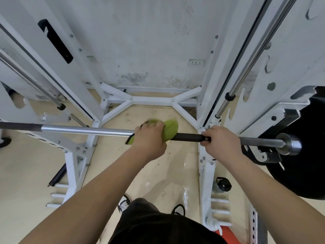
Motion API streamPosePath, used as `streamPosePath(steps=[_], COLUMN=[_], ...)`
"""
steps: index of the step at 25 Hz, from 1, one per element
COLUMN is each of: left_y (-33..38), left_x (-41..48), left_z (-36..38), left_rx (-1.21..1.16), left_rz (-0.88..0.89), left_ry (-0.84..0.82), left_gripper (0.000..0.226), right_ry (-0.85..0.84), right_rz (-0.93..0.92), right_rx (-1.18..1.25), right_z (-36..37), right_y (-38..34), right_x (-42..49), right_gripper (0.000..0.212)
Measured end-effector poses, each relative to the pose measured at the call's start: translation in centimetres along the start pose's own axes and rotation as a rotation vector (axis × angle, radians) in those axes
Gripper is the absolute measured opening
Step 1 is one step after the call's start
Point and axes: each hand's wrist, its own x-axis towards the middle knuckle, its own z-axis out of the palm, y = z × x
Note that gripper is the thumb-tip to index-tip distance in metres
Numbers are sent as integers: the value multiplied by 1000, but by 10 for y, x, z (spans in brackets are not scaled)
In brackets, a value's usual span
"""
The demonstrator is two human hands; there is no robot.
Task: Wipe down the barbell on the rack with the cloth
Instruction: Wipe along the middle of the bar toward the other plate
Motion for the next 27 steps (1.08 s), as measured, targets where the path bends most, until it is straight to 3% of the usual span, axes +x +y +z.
streamPosePath(steps=[3,8,13,17,20,23,25,27], left_y=[-18,27,17,-21,24,65,51,18], left_x=[8,33,31,33,31,26,32,35], left_z=[22,28,29,20,33,50,46,33], left_rx=[-2,47,-155,-117,0,-74,-106,-51], left_rz=[76,141,302,128,78,290,434,453], left_ry=[1,30,-27,-42,113,133,105,38], left_gripper=[58,22,39,20,13,32,49,49], right_ry=[-11,-4,-68,-139,-134,-123,-127,-104], right_rz=[-12,57,153,176,246,321,351,364], right_rx=[51,120,171,118,171,255,279,279], right_z=[-4,-2,-13,-19,-18,-20,-22,-22], right_y=[10,16,13,5,1,-2,-5,-8], right_x=[3,7,11,14,12,11,12,11], right_gripper=[15,12,17,13,13,19,20,22])
